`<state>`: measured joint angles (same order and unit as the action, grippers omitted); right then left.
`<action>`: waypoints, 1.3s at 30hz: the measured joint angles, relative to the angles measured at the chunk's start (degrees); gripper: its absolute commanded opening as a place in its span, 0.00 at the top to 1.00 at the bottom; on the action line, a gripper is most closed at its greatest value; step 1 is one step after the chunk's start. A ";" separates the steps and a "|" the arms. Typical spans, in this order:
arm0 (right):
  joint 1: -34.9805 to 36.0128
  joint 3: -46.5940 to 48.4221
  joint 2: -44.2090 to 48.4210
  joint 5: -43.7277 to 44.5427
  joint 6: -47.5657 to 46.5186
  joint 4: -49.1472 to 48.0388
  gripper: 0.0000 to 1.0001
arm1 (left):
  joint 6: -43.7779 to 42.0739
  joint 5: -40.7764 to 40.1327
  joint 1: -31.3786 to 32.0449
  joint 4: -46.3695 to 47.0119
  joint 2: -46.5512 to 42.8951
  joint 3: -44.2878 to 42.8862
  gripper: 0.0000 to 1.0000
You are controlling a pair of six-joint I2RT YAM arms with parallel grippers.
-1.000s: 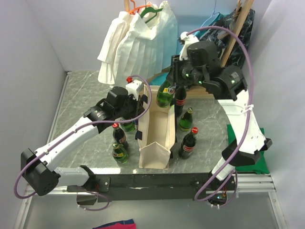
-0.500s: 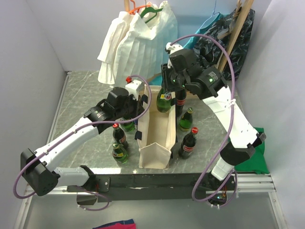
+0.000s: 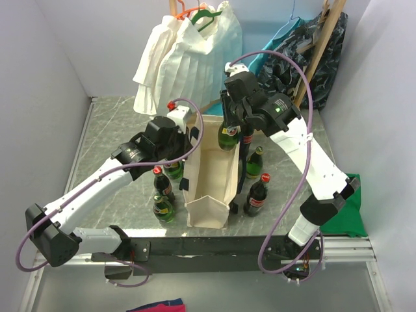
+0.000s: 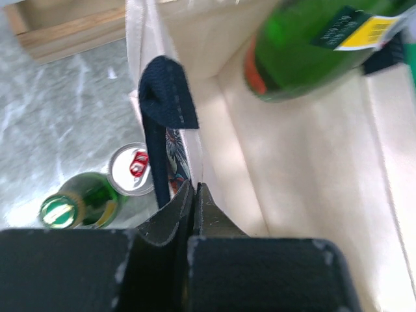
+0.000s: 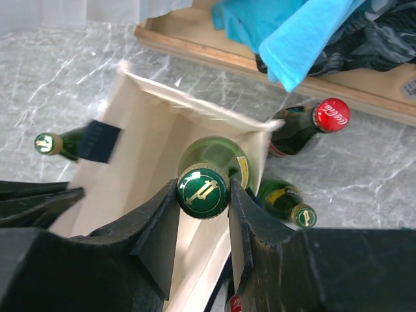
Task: Place the beverage into the canvas bag
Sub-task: Place the drink in the canvas bag.
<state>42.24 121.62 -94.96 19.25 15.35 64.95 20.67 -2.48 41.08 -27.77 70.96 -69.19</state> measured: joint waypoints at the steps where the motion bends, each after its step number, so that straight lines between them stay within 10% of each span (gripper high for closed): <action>1: 0.00 -0.17 0.00 0.31 0.00 -0.24 1.00 | 0.20 -0.92 0.00 -0.63 0.00 -0.26 0.99; 39: 2.91 -20.44 -2.62 -3.67 0.48 -23.56 1.00 | 5.79 -5.33 0.00 -4.17 -0.31 -0.57 0.99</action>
<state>45.15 101.19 -97.58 15.57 15.84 41.39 26.46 -7.81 41.08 -31.94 70.65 -69.76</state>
